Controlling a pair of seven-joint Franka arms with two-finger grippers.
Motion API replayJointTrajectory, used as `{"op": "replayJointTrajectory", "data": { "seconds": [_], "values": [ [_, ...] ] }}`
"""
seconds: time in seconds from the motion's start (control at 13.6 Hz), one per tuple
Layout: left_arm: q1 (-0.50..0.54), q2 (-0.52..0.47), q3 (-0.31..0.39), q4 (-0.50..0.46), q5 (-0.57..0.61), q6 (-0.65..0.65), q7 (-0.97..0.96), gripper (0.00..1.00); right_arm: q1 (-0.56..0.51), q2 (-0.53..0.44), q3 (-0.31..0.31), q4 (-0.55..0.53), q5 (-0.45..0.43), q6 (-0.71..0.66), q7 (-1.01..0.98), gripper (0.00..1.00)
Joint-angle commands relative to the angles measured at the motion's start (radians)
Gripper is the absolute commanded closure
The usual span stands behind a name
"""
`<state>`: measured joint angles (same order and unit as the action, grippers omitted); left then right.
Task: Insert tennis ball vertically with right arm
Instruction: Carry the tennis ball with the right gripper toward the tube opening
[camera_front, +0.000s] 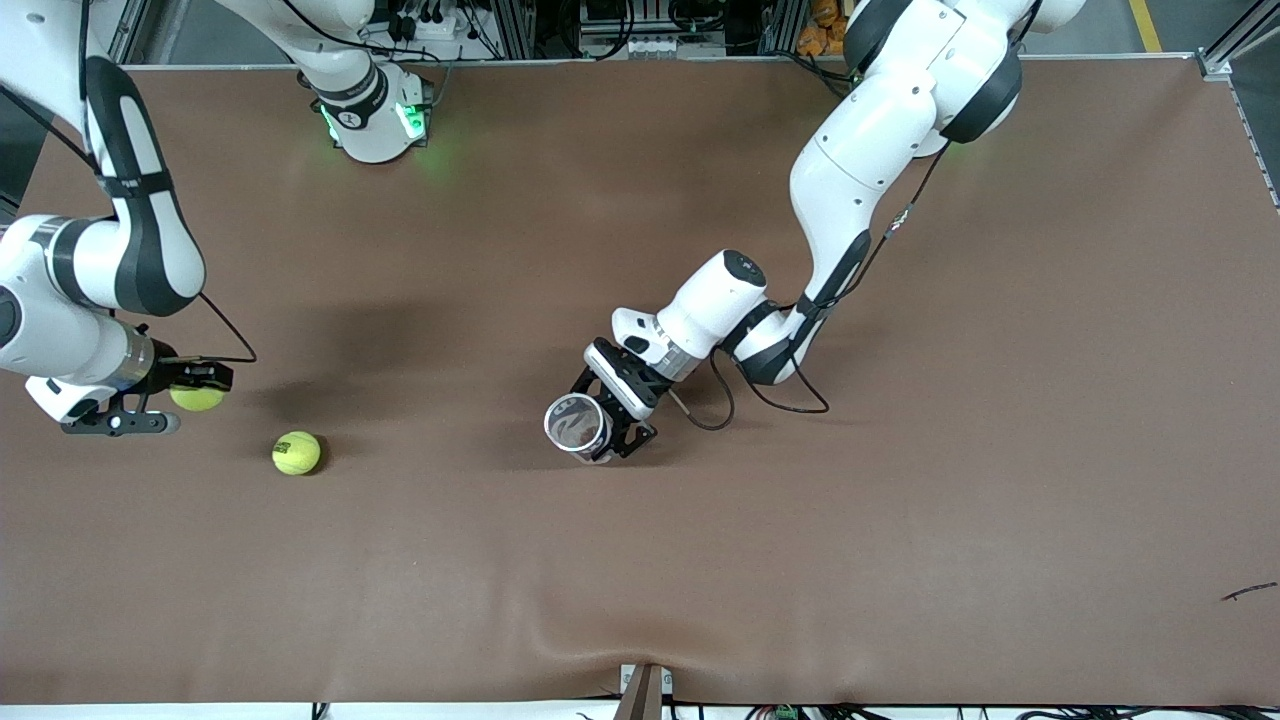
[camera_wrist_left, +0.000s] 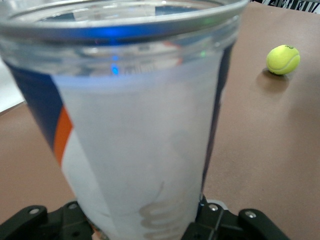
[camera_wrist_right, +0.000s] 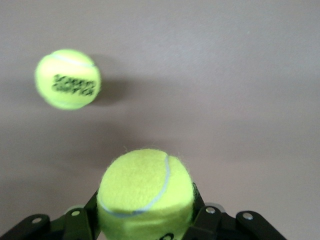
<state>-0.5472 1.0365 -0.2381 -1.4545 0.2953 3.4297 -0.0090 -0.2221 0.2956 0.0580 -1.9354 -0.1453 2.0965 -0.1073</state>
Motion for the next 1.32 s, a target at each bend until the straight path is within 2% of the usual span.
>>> {"op": "replayJointTrajectory", "data": {
  "seconds": [0.0,0.15,0.29,0.51,0.66,0.73,1.25],
  "values": [
    [-0.019,0.017,0.019,0.010,-0.008,0.040,0.006,0.32,0.045,-0.032,0.008,0.073,0.070,-0.146,0.024,0.90],
    [-0.030,0.017,0.032,0.011,-0.008,0.042,0.009,0.31,0.078,-0.035,0.008,0.159,0.146,-0.255,0.043,0.90],
    [-0.040,0.019,0.051,0.013,-0.010,0.042,0.009,0.31,0.131,-0.033,0.008,0.216,0.182,-0.315,0.145,0.90],
    [-0.043,0.019,0.051,0.011,-0.010,0.048,0.009,0.31,0.234,-0.023,0.009,0.292,0.228,-0.328,0.305,0.90],
    [-0.043,0.019,0.051,0.011,-0.010,0.049,0.009,0.31,0.265,-0.021,0.006,0.325,0.398,-0.335,0.346,0.90],
    [-0.043,0.020,0.051,0.013,-0.010,0.049,0.009,0.31,0.280,-0.004,0.006,0.351,0.450,-0.334,0.400,0.90],
    [-0.045,0.022,0.051,0.006,-0.008,0.077,0.009,0.31,0.492,0.198,0.008,0.608,0.487,-0.290,0.958,0.88]
  ]
}}
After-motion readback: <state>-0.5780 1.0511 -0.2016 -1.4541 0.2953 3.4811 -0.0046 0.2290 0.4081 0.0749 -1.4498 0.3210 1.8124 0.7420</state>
